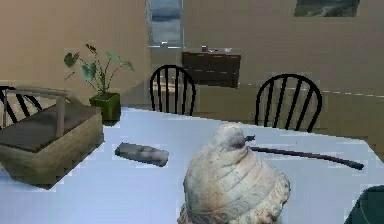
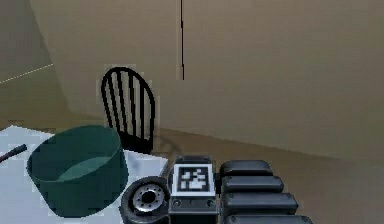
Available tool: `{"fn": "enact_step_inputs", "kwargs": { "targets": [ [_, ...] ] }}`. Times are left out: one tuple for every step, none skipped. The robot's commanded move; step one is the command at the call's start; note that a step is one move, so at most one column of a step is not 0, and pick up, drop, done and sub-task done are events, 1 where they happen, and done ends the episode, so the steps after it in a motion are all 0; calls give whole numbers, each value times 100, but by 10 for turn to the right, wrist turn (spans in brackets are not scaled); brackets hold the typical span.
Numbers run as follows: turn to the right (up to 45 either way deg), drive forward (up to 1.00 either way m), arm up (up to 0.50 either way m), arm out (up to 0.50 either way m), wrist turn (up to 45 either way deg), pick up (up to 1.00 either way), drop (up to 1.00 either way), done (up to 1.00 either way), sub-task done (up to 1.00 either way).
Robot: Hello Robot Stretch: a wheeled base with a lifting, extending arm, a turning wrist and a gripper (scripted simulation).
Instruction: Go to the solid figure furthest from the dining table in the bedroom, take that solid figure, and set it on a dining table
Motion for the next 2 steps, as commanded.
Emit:
{"fn": "enact_step_inputs", "kwargs": {
  "targets": [
    [180, 0, 0, 0, 0, 0, 0, 0, 0],
    [450, 0, 0, 0, 0, 0, 0, 0, 0]
  ]
}}
